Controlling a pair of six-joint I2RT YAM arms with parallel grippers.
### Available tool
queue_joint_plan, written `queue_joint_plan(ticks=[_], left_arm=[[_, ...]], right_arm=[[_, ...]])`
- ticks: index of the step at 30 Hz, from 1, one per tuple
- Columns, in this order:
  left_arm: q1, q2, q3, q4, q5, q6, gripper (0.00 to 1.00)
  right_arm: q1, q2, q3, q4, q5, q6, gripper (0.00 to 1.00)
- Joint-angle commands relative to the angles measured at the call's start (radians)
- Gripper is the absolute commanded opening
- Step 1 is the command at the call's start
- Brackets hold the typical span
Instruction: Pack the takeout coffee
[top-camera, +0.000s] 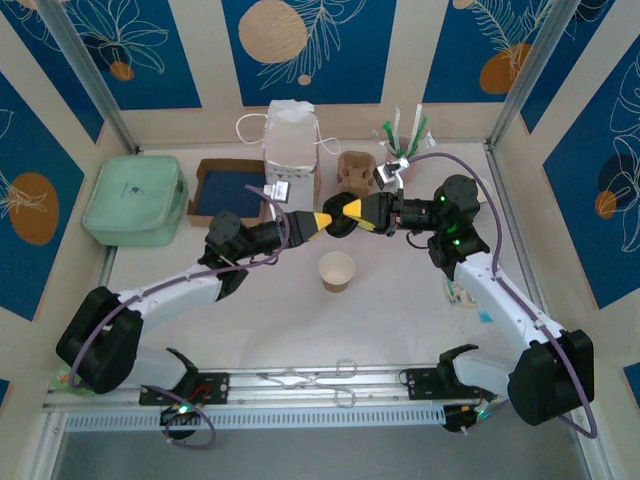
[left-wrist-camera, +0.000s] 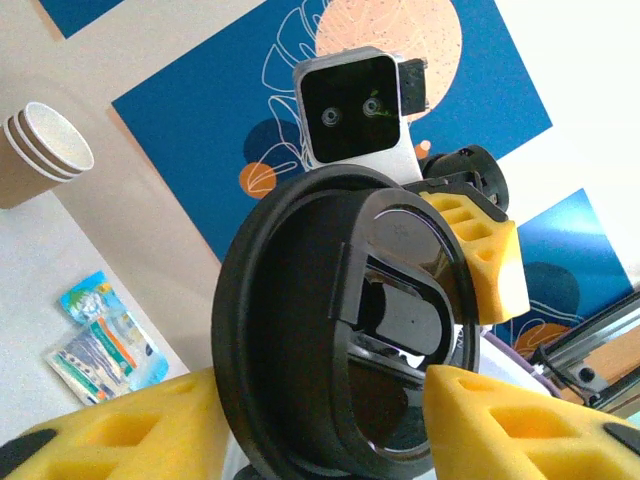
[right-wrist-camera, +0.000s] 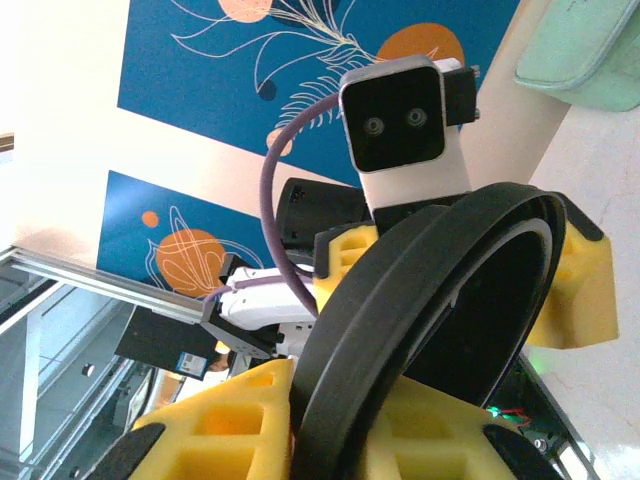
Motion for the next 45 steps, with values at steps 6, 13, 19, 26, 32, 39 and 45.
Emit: queue_joint_plan(ticks=[6,13,19,26,32,39,45], left_arm=[[0.009,0.008,-0.007,0.103,0.028,-0.024,0.38],[0.014,0.002,-0.009,0.084,0.028,-0.011,0.27],[0.015,0.001,-0.002,0.054,0.028,0.003,0.23],[0.016,-0.003,0.001,0.026,0.028,0.021,0.22],[0.016,-0.004,0.000,0.008,0.030,0.032,0.21],[0.015,-0.007,-0.014,-0.012,0.031,0.046,0.22],[0.015,-0.026,-0.028,-0.054,0.021,0.071,0.23]], right_arm=[[0.005,0.000,-0.020,-0.012,0.024,-0.015,0.17],[0.006,-0.038,0.017,-0.238,0.058,-0.158,0.18],[0.004,-0.066,0.039,-0.421,0.119,-0.264,0.18],[0.004,-0.072,0.054,-0.556,0.189,-0.342,0.20],[0.004,-0.073,0.065,-0.653,0.237,-0.392,0.21],[0.003,-0.071,0.058,-0.725,0.280,-0.413,0.21],[0.002,-0.067,0.055,-0.773,0.305,-0.435,0.23]])
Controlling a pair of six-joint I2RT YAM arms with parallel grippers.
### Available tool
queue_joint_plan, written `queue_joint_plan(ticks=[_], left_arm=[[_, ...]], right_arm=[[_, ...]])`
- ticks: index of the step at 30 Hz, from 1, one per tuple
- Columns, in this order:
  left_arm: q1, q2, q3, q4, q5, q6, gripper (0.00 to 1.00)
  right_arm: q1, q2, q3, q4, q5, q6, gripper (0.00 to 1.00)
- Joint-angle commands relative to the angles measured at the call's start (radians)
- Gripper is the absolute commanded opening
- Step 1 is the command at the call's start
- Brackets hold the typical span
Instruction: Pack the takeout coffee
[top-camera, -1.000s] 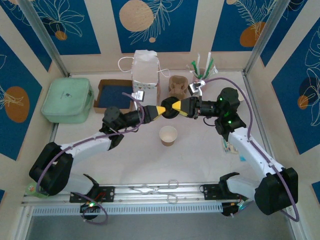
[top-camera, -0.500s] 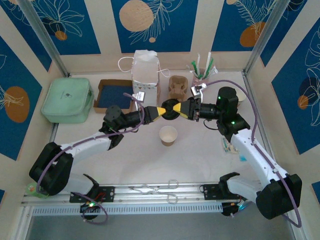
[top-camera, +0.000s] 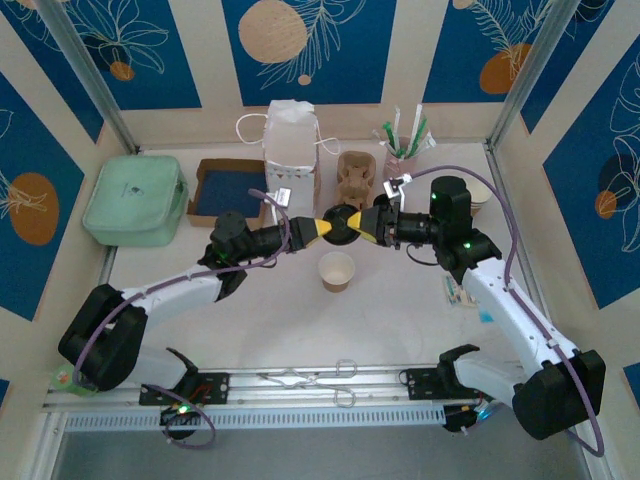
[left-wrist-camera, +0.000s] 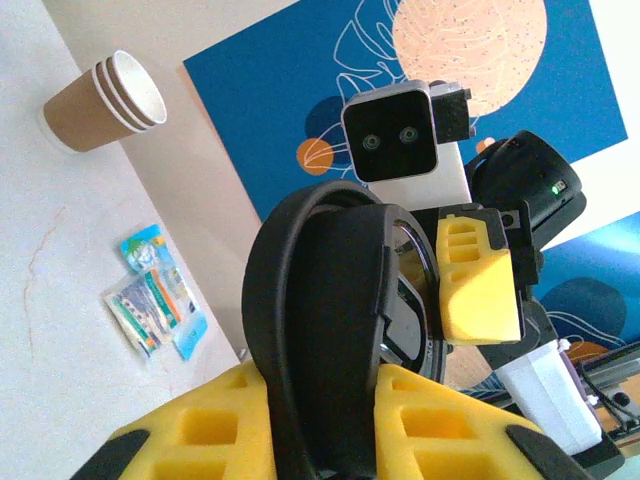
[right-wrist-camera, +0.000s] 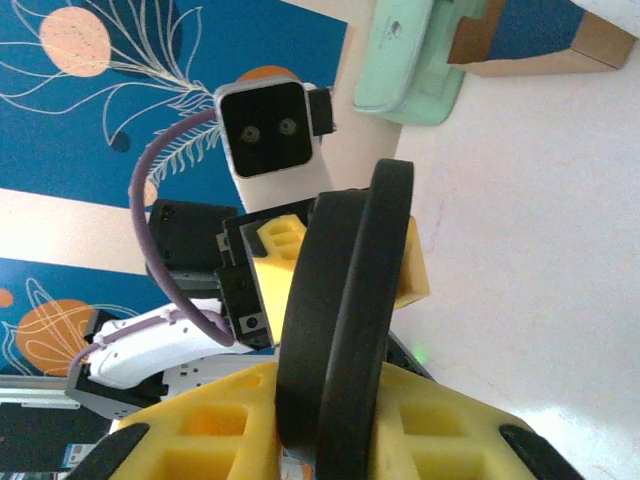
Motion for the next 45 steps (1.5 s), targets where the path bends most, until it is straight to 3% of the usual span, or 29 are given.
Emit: queue_joint_plan(ticks=[1,15,45], left_arm=[[0.000,-0.040,0.002,0.054,0.010,0.056,0.23],[-0.002,-0.031,-0.059,-0.043,-0.008,0.127,0.29],[-0.001,0.093,-0.149,-0.077,-0.034,0.231,0.34]], right_arm=[[0.001,0.010,-0.002,-0.117,0.076,-0.024,0.23],[0.003,0.036,-0.081,-0.134,0.115,-0.056,0.24],[0.007,0.158,-0.195,-0.117,0.200,-0.135,0.25]])
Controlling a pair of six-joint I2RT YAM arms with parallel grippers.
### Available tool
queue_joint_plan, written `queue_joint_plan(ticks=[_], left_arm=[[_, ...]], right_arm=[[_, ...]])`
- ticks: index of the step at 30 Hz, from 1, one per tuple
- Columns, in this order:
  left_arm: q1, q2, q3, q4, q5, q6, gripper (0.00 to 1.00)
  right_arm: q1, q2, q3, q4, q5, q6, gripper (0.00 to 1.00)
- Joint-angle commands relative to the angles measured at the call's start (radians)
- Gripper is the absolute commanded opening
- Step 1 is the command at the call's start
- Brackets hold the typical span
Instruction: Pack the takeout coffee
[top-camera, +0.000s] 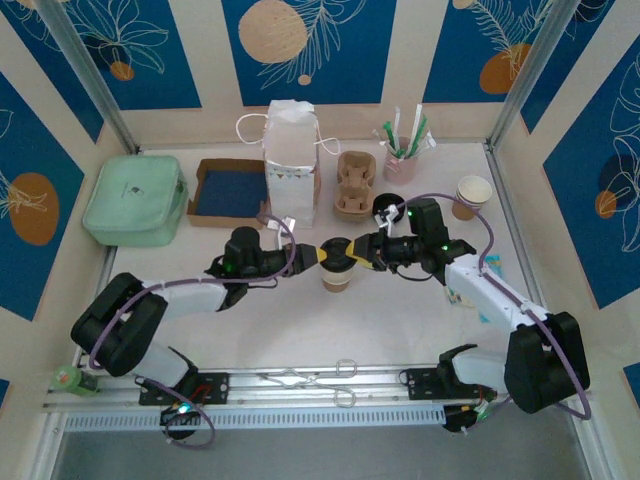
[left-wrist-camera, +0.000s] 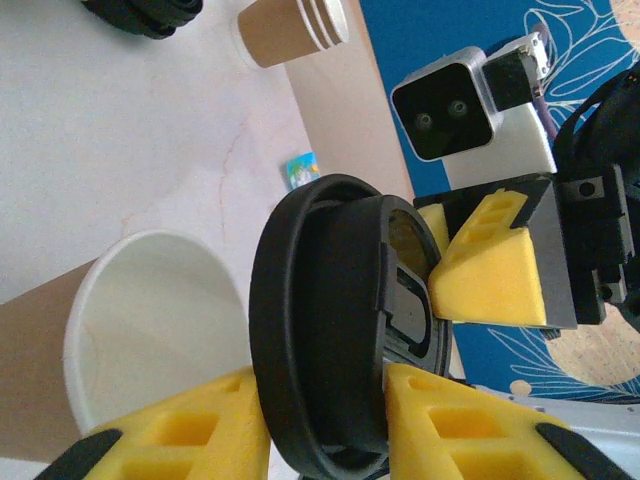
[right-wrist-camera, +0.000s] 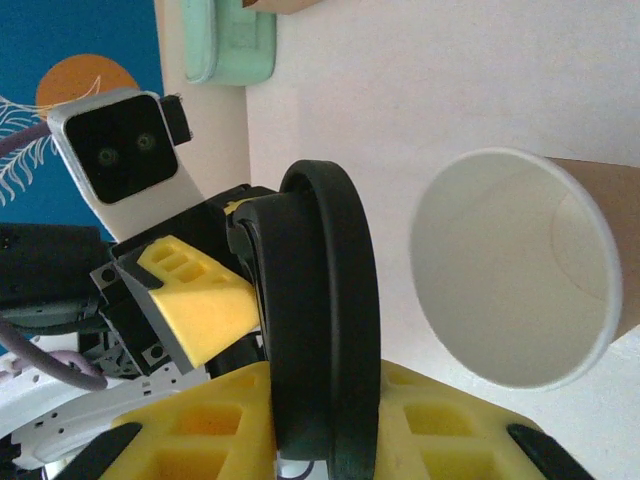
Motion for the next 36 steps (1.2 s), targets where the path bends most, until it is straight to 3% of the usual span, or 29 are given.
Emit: queue_joint_plan(ticks=[1,36], left_arm=[[0.000,0.003,-0.011,0.037,0.009,0.062,0.34],[0.000,0.125,-0.041,0.103,0.003,0.085,0.35]], right_arm=[[-0.006,0.018,-0.029,-0.046,0.097,-0.024,0.25],[0.021,0.126,-0.028,-0.052,0.171,-0.076,0.28]])
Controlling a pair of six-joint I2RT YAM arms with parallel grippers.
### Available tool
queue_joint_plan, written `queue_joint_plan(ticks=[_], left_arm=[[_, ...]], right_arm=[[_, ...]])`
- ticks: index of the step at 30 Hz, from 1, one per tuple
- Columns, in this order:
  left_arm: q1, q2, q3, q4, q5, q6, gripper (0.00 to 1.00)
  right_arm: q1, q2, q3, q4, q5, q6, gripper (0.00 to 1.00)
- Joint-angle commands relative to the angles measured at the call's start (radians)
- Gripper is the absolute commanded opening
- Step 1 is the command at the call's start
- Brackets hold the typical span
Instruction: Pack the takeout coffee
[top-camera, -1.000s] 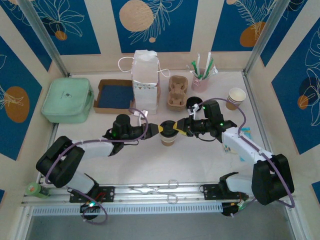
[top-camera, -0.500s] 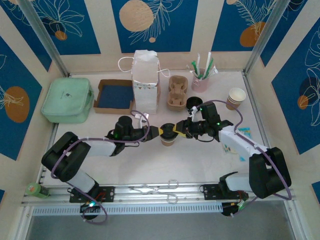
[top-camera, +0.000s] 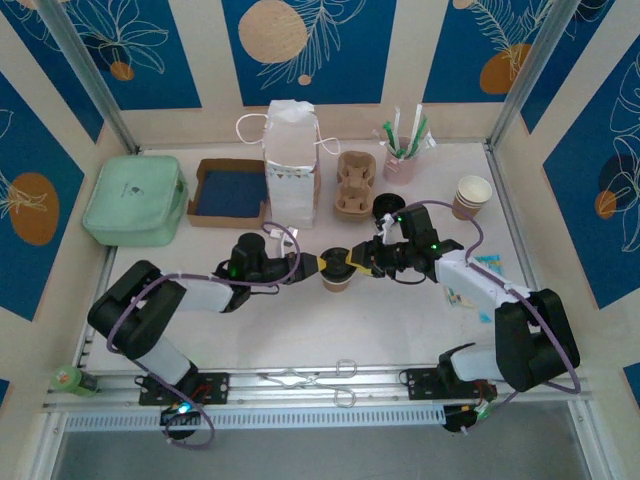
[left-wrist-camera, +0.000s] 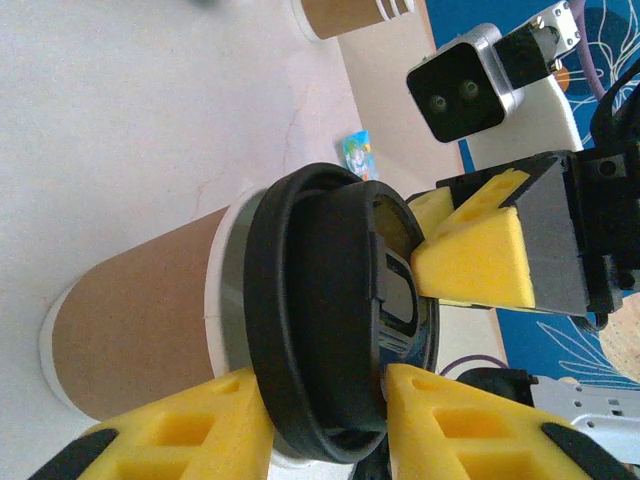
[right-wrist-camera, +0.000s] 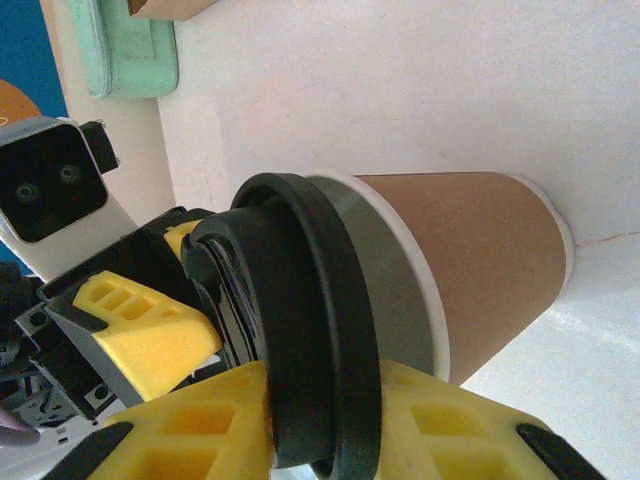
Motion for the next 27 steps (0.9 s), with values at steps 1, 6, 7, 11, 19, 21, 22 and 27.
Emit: queue_joint_plan(ticks=[1,6,7,11,19,21,22,27], left_arm=[[0.000,0.009,-0.010,0.047,0.014,0.038,0.35],[0.000,0.004,-0.007,0.020,0.014,0.054,0.35],[0.000,0.003,-0.007,0.017,0.014,0.057,0.35],[0.000,-0.005,-0.008,-0.004,0.012,0.068,0.35],[-0.002,-0.025,-0.004,-0.053,0.005,0.093,0.39],[-0.002,-0.035,-0.002,-0.071,0.001,0.102,0.41],[-0.002,-0.039,-0.002,-0.076,-0.001,0.106,0.42],[-0.002,-0.047,0.005,-0.095,0.000,0.113,0.46]], right_arm=[[0.006,0.017,0.000,-0.058,0.074,-0.024,0.28],[0.012,0.025,0.006,-0.076,0.094,-0.037,0.28],[0.014,0.025,0.007,-0.077,0.095,-0.037,0.28],[0.021,0.023,0.011,-0.086,0.110,-0.042,0.28],[0.024,0.029,0.010,-0.088,0.119,-0.044,0.28],[0.025,0.030,0.010,-0.089,0.122,-0.045,0.28],[0.025,0.030,0.011,-0.091,0.125,-0.046,0.28],[0.025,0.030,0.013,-0.098,0.133,-0.050,0.28]])
